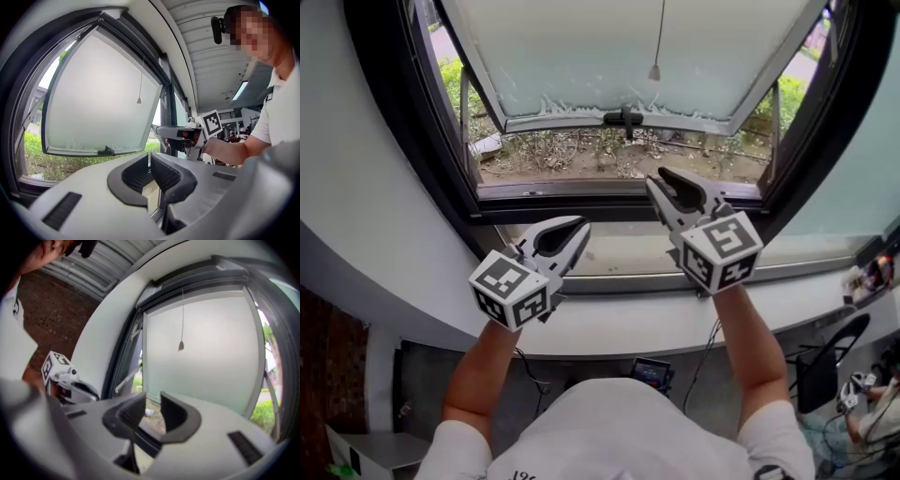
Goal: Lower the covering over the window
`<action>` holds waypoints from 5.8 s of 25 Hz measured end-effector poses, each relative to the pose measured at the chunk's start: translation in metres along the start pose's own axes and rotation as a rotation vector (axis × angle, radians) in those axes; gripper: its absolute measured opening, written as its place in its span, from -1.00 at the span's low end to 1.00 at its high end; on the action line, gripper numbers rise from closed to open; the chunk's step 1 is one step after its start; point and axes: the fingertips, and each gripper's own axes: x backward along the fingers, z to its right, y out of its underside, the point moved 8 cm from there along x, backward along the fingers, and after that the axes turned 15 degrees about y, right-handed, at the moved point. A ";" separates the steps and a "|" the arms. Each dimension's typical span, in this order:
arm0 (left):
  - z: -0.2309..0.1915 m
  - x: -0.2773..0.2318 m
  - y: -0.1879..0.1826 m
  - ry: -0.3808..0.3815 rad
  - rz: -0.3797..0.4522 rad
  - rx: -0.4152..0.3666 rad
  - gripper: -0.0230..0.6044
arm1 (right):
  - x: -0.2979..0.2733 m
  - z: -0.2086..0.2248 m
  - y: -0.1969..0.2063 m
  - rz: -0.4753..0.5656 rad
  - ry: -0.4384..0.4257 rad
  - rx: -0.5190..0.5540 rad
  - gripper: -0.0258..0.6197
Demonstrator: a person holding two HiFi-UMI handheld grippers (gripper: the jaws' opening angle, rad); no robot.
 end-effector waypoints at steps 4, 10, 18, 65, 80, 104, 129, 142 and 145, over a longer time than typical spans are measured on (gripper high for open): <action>-0.004 -0.004 -0.013 -0.002 0.011 -0.028 -0.85 | -0.010 0.009 -0.020 0.037 0.014 0.011 -0.63; -0.012 -0.010 -0.033 -0.014 0.020 -0.070 -0.85 | -0.024 0.022 -0.045 0.070 0.043 0.051 -0.63; -0.020 -0.023 -0.070 -0.014 0.020 -0.164 -0.85 | -0.056 0.042 -0.092 0.133 0.115 0.097 -0.62; -0.039 -0.048 -0.103 -0.002 -0.025 -0.253 -0.85 | -0.093 0.023 -0.135 0.145 0.148 0.458 -0.73; -0.045 -0.051 -0.093 -0.002 -0.027 -0.235 -0.85 | -0.090 0.017 -0.109 0.054 0.091 0.504 -0.73; -0.055 -0.049 -0.077 -0.040 -0.054 -0.194 -0.85 | -0.079 0.000 -0.008 -0.118 0.066 0.551 -0.73; -0.052 -0.045 -0.071 -0.045 -0.076 -0.214 -0.83 | -0.056 -0.019 0.059 -0.243 0.018 0.505 -0.73; -0.053 -0.046 -0.054 -0.046 -0.099 -0.197 -0.83 | -0.050 -0.026 0.095 -0.327 -0.007 0.510 -0.73; -0.054 -0.044 -0.053 -0.043 -0.091 -0.191 -0.81 | -0.050 -0.029 0.104 -0.344 -0.011 0.507 -0.73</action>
